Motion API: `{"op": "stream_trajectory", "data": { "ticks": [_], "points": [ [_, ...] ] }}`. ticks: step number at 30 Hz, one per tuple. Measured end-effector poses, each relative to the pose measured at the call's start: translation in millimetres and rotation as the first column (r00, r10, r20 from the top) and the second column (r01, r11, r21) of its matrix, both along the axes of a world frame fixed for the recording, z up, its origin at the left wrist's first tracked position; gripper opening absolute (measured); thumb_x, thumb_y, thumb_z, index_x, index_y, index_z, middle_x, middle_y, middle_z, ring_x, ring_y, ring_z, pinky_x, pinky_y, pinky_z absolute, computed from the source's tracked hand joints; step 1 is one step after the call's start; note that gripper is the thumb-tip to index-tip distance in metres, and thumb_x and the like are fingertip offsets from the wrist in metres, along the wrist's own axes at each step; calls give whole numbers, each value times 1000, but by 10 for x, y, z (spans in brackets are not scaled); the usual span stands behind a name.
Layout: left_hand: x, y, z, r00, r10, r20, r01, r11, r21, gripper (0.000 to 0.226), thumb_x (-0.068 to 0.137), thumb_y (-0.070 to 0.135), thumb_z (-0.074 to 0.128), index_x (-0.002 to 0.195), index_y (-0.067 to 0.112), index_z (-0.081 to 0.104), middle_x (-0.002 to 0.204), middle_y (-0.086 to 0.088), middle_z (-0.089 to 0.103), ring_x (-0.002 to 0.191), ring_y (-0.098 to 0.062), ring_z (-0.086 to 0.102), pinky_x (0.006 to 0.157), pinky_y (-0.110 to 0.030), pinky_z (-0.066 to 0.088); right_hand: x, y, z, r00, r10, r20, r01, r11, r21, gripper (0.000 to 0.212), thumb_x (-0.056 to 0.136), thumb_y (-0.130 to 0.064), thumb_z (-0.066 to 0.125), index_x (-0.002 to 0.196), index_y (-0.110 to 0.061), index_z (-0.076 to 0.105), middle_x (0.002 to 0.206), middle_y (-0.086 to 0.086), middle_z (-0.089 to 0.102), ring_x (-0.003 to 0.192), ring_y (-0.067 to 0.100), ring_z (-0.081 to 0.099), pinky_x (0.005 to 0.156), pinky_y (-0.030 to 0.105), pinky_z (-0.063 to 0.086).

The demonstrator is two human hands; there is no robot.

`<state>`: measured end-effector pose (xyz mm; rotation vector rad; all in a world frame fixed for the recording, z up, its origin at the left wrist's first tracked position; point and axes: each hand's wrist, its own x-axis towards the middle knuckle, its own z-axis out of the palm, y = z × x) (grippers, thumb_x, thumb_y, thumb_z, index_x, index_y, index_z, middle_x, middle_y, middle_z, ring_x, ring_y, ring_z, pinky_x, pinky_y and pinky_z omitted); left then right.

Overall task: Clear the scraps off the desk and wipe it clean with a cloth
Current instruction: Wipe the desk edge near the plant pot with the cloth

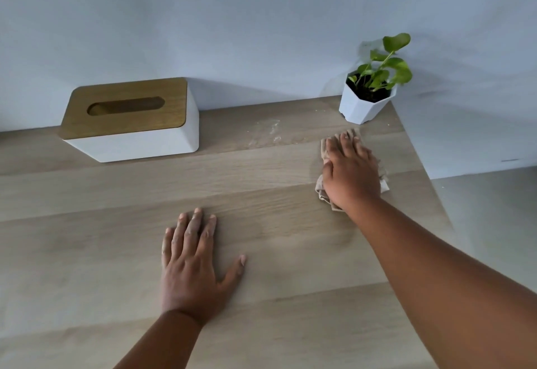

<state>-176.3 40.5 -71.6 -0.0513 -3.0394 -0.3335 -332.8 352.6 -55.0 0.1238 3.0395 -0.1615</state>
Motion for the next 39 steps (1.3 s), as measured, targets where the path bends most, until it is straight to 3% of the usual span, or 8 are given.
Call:
{"op": "stream_trajectory", "data": {
  "ticks": [10,13,19,24,28,33,36,39],
  "points": [
    [-5,10,44,1000,2,24,-2,1000,12,93,83,76,50,153,15,47,167,-9,32,158,-28,19,126,-56,20,156,-272,31,910,415,-25,-415,910,3,56,100,-41,35,153,-30,45,164,-4,37,150,27,35,114,47,32],
    [-5,6,39,1000,-1,16,1,1000,17,93,82,75,51,153,15,48,166,-9,33,158,-29,20,126,-56,20,285,-75,25,947,318,-33,-318,948,11,56,100,-45,37,154,-30,44,164,-4,37,147,26,39,110,46,37],
    [-10,-9,-25,1000,-11,-22,12,1000,23,93,82,76,53,152,14,49,165,-10,34,157,-30,22,124,-58,23,-343,-205,-12,998,41,-38,-41,999,10,61,102,-39,30,160,-19,30,170,6,21,157,26,15,123,48,23],
    [-20,-11,-34,1000,-15,-13,15,1000,22,94,82,76,53,153,14,47,166,-10,32,158,-29,20,124,-58,23,-971,-440,-16,999,32,-33,-32,999,16,61,102,-35,29,158,-13,31,169,13,22,158,31,11,127,47,13],
    [-14,-13,-36,1000,-12,4,12,1000,13,94,82,77,53,153,15,46,167,-9,31,158,-29,19,124,-58,23,-892,-454,33,987,162,-3,-162,987,-24,59,102,-36,31,159,-24,31,171,5,18,158,29,10,123,50,22],
    [-16,-20,-34,1000,-17,4,17,1000,24,95,81,76,56,154,16,46,167,-8,30,158,-29,19,124,-59,23,-218,-235,57,921,390,-7,-390,921,17,58,97,-43,35,154,-33,42,165,-6,33,146,27,38,104,45,36],
    [-17,-11,-25,1000,-11,3,11,1000,17,94,81,76,56,153,16,47,167,-9,32,158,-29,19,124,-58,22,-152,-187,15,956,292,-31,-290,956,36,58,97,-40,34,154,-29,44,164,-5,36,140,26,42,102,44,37],
    [-14,-4,-20,1000,-10,-7,10,1000,17,94,82,76,55,153,15,47,166,-10,33,158,-29,19,124,-58,22,-476,-354,-13,992,115,-43,-113,993,44,59,100,-40,32,158,-29,33,169,-3,23,152,27,25,112,48,31]
  ]
}}
